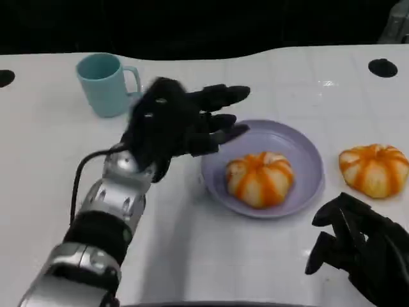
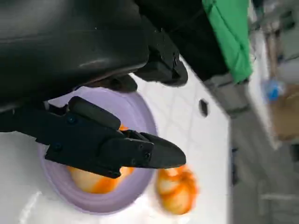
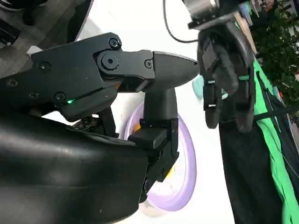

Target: Grasp the bread from the table and place it into the plate.

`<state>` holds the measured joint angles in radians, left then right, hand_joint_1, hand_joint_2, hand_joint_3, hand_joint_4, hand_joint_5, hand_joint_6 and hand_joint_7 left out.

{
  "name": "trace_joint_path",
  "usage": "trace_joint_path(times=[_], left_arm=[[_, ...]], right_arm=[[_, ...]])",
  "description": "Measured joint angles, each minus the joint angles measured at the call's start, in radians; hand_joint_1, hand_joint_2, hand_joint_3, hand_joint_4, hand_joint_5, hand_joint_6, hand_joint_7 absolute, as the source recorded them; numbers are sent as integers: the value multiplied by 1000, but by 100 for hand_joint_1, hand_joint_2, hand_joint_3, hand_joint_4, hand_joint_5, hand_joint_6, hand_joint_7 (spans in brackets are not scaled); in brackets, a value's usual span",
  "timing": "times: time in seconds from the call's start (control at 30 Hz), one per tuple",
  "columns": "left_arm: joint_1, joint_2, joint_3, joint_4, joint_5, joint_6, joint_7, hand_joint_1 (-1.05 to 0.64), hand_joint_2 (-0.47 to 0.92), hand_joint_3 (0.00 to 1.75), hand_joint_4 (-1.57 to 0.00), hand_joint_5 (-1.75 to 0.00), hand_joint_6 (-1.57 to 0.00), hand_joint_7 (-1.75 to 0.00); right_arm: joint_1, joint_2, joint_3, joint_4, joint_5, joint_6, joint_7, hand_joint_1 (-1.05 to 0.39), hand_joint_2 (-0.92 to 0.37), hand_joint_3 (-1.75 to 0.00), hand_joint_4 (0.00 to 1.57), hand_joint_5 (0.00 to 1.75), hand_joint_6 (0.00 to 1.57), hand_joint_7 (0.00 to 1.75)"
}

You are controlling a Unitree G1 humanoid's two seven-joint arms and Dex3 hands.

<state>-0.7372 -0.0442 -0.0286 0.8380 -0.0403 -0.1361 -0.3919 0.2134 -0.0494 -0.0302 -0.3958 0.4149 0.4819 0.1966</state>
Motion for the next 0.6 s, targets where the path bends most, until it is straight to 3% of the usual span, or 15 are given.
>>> trace_joint_path(times=[0.07, 0.2, 0.27, 0.33, 0.47, 0.6], left_arm=[[58, -13, 40, -107, -84, 83, -12, -60, 92, 36, -52, -117, -73, -34], [164, -35, 98, -333, -225, 291, -11, -59, 92, 36, -63, -141, -58, -94], [220, -42, 122, -445, -297, 388, -6, -58, 92, 38, -67, -148, -60, -109], [276, -47, 141, -542, -348, 470, 6, -59, 92, 44, -63, -167, -54, -137], [372, -48, 160, -702, -423, 582, 28, -59, 92, 43, -67, -174, -50, -156], [470, -75, 192, -869, -514, 700, 124, -59, 92, 38, -72, -175, -52, -160]], right_arm=[[0, 0, -1, 0, 0, 1, 0, -43, -92, -44, 61, 175, 47, 161], [-1, -2, -1, -2, 0, 4, 0, -43, -92, -44, 60, 175, 47, 161], [0, -3, -1, -3, 0, 4, 1, -43, -92, -44, 60, 175, 47, 161], [1, -3, -1, -3, 0, 3, 1, -44, -92, -45, 60, 175, 47, 161], [2, -4, 1, -3, -1, 0, 3, -44, -92, -45, 61, 175, 47, 161], [2, -4, 1, -5, 0, 2, 2, -44, -92, -45, 61, 175, 47, 161]])
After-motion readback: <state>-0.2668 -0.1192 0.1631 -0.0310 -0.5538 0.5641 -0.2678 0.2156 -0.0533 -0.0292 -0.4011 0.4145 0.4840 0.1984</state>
